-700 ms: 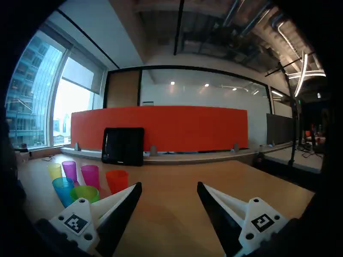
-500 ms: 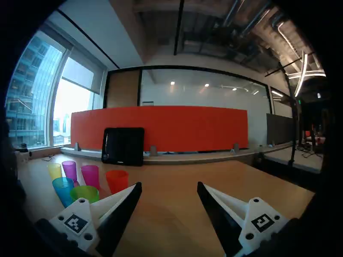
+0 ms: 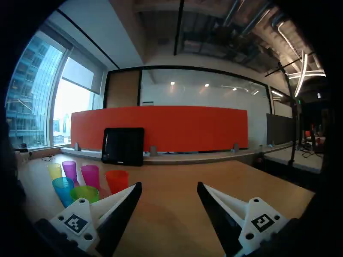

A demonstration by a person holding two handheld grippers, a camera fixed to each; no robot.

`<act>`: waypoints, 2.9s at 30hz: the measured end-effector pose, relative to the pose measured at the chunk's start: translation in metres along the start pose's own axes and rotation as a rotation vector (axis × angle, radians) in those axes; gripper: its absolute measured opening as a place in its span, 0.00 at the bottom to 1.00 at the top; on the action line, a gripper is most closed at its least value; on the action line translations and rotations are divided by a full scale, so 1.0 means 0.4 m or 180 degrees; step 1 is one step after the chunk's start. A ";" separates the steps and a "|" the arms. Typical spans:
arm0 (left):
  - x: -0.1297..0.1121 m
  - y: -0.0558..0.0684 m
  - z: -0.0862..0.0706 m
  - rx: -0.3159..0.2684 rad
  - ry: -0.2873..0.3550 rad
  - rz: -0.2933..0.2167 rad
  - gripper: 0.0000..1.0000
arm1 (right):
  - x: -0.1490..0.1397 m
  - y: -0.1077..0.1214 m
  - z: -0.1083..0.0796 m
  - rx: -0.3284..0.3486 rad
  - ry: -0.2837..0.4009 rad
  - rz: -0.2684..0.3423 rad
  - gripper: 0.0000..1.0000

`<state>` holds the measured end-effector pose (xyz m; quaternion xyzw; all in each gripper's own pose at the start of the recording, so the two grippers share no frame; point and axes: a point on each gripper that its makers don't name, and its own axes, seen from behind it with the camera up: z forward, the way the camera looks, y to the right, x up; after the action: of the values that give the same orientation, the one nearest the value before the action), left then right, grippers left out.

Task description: Pour water

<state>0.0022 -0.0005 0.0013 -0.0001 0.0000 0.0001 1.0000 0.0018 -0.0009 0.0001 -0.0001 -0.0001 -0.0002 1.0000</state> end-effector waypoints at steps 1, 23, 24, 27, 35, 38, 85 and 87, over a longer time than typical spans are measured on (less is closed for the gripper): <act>0.000 0.000 0.000 0.0000 0.0000 0.0000 0.97 | 0.000 0.000 0.000 0.0000 0.0000 0.0000 1.00; 0.010 -0.004 0.017 0.0011 -0.0042 0.0004 0.97 | 0.001 0.000 0.012 -0.0012 -0.0050 -0.0012 1.00; 0.017 -0.005 0.020 0.0014 -0.0039 0.0000 0.97 | 0.007 -0.001 0.013 -0.0006 -0.0056 -0.0015 1.00; 0.043 -0.008 0.027 0.0017 -0.0028 -0.0024 0.97 | 0.032 -0.006 0.015 0.0025 -0.0070 -0.0036 1.00; 0.134 -0.011 0.050 -0.0049 -0.0081 -0.0047 0.97 | 0.128 -0.020 0.028 0.0124 -0.0109 -0.0076 1.00; 0.181 -0.011 0.059 -0.0079 -0.0070 -0.0042 0.97 | 0.164 -0.026 0.034 0.0172 -0.0134 -0.0068 1.00; 0.604 0.068 0.105 -0.1038 -0.0085 0.0043 0.97 | 0.567 -0.134 0.077 0.0957 -0.0137 -0.0118 1.00; 0.612 0.079 0.102 -0.1107 -0.0080 0.0051 0.97 | 0.573 -0.152 0.069 0.1069 -0.0123 -0.0156 1.00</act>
<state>0.2470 0.0312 0.0421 -0.1731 -0.0124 0.0080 0.9848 0.2310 -0.0616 0.0277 0.1670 -0.0194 -0.0245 0.9855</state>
